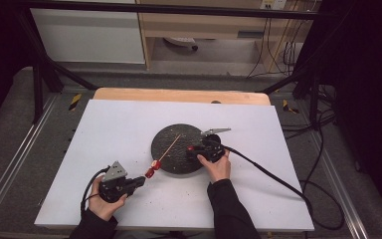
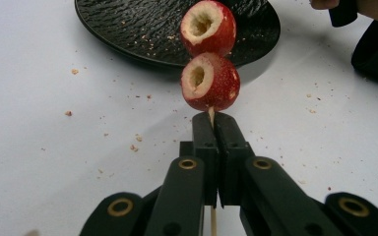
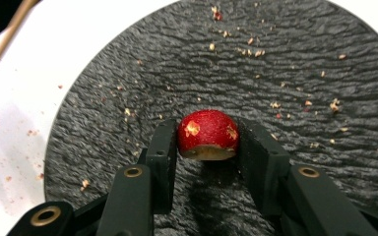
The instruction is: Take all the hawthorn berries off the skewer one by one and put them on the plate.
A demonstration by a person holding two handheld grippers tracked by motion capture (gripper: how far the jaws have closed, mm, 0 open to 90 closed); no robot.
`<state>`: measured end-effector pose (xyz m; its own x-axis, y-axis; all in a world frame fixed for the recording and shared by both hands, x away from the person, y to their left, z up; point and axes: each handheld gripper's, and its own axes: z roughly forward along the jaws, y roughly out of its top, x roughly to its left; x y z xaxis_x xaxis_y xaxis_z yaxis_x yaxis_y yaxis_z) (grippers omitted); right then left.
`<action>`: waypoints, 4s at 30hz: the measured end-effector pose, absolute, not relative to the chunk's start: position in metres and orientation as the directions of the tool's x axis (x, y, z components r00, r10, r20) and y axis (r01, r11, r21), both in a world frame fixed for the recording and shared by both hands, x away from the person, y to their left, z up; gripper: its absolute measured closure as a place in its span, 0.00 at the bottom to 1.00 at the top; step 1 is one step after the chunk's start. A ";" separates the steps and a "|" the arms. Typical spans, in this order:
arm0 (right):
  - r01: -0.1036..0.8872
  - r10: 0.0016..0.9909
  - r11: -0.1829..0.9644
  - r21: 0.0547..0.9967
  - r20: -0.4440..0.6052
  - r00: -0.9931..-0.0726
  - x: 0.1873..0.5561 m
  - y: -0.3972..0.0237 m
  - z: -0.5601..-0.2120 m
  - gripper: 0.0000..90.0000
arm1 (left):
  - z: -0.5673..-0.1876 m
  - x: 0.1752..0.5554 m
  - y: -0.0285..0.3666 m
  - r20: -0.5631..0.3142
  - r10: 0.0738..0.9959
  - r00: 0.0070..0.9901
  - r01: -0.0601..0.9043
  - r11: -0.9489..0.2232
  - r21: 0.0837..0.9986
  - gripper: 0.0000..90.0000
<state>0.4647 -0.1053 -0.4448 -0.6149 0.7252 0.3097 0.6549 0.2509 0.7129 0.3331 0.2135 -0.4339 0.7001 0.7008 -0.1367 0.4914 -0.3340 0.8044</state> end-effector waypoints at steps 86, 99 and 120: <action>0.689 0.493 0.122 0.714 0.559 -0.667 0.411 -0.108 -0.406 0.67 | -0.416 0.317 0.152 -0.052 0.659 0.751 0.396 -0.385 0.834 0.98; 0.690 0.497 0.084 0.719 0.570 -0.654 0.418 -0.112 -0.401 0.67 | -0.413 0.312 0.162 -0.049 0.666 0.744 0.390 -0.374 0.841 0.98; 0.677 0.576 0.033 0.736 0.539 -0.614 0.443 -0.134 -0.382 0.67 | -0.417 0.300 0.194 -0.050 0.671 0.740 0.392 -0.370 0.842 0.98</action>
<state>0.4429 -0.1340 -0.3819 -0.6141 0.5764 0.5392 0.6767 0.0329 0.7355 0.3003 0.1943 -0.4172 0.7401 0.6706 -0.0504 0.3921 -0.3695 0.8424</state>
